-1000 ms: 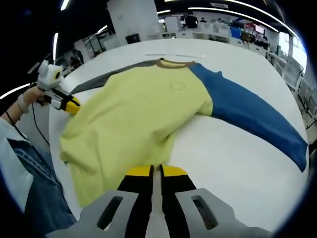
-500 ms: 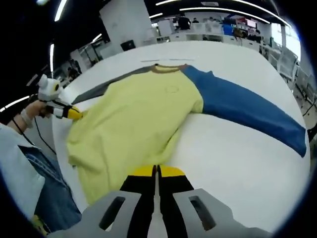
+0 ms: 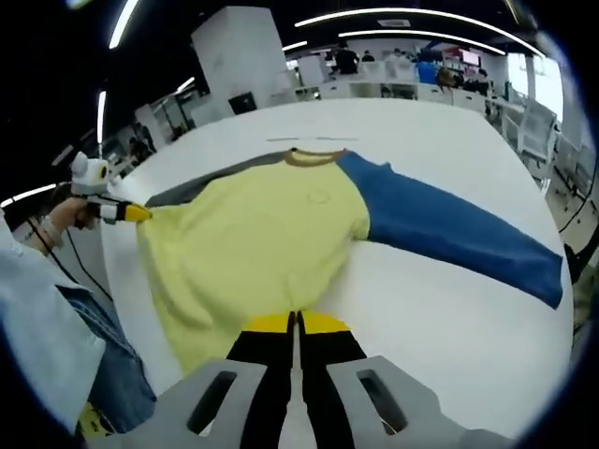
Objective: Fold the garment on the visible template until the final outline fits inside the template.
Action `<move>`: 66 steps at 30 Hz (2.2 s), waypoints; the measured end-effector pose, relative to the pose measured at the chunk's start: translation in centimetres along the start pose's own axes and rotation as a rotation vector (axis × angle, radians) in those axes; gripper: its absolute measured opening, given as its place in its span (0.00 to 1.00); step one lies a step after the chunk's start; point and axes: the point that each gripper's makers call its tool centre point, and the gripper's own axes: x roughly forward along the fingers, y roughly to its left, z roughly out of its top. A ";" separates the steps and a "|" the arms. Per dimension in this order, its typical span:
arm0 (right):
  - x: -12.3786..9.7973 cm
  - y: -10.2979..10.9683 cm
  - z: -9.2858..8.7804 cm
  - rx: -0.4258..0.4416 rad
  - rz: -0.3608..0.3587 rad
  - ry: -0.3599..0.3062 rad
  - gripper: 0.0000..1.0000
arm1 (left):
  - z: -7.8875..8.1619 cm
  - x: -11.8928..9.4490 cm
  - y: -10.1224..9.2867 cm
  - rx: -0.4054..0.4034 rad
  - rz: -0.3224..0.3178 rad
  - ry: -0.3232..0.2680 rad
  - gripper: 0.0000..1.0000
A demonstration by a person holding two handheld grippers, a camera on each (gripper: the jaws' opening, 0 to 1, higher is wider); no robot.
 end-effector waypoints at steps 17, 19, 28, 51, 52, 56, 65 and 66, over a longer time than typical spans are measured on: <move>-0.4 -2.2 3.2 -0.014 -0.045 -0.067 0.01 | 2.4 0.4 2.4 -0.040 0.047 -0.096 0.00; -0.3 -1.9 2.9 -0.021 -0.046 -0.066 0.02 | 2.2 0.5 2.4 -0.038 0.046 -0.090 0.00; 0.8 -1.0 -0.2 0.080 -0.004 -0.025 0.17 | 1.5 0.3 2.4 -0.040 0.041 -0.070 0.00; 1.4 -2.4 4.8 0.001 -0.030 -0.107 0.02 | 3.9 0.7 3.2 -0.031 0.072 -0.119 0.00; 1.6 -2.5 5.0 -0.013 -0.034 -0.107 0.02 | 4.2 0.9 3.3 -0.023 0.075 -0.121 0.00; 2.2 -3.3 5.5 -0.029 -0.050 -0.109 0.02 | 5.2 1.5 3.6 -0.013 0.079 -0.136 0.00; 4.1 -5.4 6.1 -0.039 -0.103 -0.113 0.02 | 6.3 3.4 4.5 -0.006 0.093 -0.145 0.00; 4.4 -5.7 6.2 -0.037 -0.108 -0.113 0.02 | 6.3 3.7 4.7 -0.008 0.096 -0.148 0.00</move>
